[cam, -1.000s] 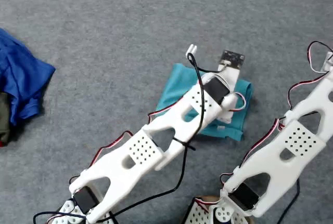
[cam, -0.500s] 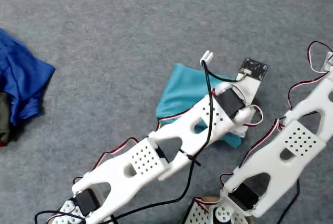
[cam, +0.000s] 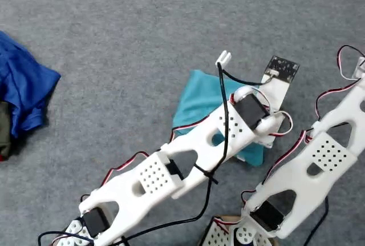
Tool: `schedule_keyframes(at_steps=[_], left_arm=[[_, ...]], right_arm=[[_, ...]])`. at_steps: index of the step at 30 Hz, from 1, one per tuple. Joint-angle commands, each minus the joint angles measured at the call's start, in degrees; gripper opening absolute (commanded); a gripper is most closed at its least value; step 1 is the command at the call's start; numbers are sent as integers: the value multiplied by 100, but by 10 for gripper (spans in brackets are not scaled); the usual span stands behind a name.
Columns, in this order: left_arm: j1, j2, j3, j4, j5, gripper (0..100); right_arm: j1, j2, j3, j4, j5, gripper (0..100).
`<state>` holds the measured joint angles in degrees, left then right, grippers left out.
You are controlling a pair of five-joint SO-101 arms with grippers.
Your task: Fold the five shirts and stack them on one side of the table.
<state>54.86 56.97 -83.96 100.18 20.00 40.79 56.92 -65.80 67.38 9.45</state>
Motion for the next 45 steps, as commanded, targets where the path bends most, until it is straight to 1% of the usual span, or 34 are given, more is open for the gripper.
schedule_keyframes(at_steps=[1, 4, 11, 14, 17, 20, 23, 24, 25, 29, 34, 41, 45], left_arm=[[-26, -585, 334, 62, -18, 57], [-44, -752, 589, 62, -9, 106], [-18, -1182, 695, 62, -9, 71], [-211, -1508, 677, 62, -18, 71], [-738, -1719, 695, 44, -18, 68], [-1310, -1543, 782, -167, -44, 67], [-1802, -1112, 862, -633, -53, 67], [-1916, -919, 897, -800, -53, 67], [-1996, -699, 897, -967, -53, 67], [-2127, 57, 897, -1451, -105, 67], [-2163, 699, 897, -1705, -536, 67], [-2532, 813, 923, -1855, -941, 67], [-2681, 822, 949, -1829, -1090, 67]], right_arm=[[22, -66, -347, -62, 44, 6], [22, -66, -347, -62, 44, 6], [22, -66, -347, -35, 44, 6], [-57, -75, -365, 97, 193, 6], [-418, -75, -857, 826, 703, 6], [-927, -136, -1833, 2101, 1108, 6], [-1411, -189, -2695, 3288, 1407, 6], [-1578, -189, -2853, 3525, 1468, 6], [-1675, -215, -2835, 3516, 1459, 5], [-1868, -435, -2070, 3508, 1556, 5], [-2000, -1402, -462, 3508, 1837, 5], [-2308, -3451, 2105, 3473, 2497, 5], [-2571, -4154, 3389, 3279, 2760, 5]])
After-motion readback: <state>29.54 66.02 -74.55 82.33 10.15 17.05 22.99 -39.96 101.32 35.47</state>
